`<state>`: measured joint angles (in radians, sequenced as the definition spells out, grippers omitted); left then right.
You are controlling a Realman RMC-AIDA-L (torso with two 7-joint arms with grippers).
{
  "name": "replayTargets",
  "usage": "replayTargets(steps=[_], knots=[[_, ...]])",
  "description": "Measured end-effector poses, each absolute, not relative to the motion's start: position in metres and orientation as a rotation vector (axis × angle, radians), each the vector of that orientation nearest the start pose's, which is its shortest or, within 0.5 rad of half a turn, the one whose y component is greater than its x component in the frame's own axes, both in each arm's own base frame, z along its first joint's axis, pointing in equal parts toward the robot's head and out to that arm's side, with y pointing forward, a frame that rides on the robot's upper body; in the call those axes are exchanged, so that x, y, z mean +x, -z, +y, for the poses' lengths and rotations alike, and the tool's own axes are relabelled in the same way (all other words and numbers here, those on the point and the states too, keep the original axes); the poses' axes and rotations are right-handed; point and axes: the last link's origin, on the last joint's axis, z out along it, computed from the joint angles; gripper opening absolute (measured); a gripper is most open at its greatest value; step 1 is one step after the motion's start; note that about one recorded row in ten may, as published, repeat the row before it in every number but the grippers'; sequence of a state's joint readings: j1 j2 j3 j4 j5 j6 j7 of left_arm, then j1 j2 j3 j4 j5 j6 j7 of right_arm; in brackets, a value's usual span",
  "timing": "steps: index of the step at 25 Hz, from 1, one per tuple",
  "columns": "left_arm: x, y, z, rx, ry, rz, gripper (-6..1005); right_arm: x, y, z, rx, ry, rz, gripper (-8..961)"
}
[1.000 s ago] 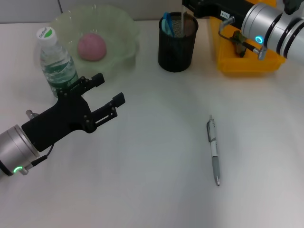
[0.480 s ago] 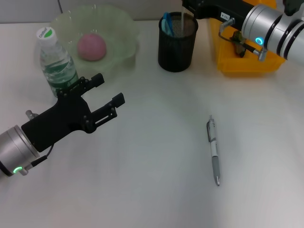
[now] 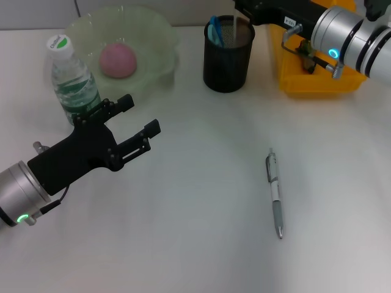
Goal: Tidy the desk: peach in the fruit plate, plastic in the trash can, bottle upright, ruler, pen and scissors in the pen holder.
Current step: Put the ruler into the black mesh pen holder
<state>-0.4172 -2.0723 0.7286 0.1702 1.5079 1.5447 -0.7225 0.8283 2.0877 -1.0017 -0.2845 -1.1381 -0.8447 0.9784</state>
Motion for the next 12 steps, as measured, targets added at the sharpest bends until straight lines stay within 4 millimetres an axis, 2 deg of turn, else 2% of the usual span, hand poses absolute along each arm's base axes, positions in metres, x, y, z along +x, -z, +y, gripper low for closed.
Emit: replayTargets(steps=[12], knots=[[-0.2895, 0.0372, 0.2784, -2.32, 1.052, -0.457, 756, 0.1915, 0.0394, 0.4491, -2.187, -0.768, 0.606, 408]])
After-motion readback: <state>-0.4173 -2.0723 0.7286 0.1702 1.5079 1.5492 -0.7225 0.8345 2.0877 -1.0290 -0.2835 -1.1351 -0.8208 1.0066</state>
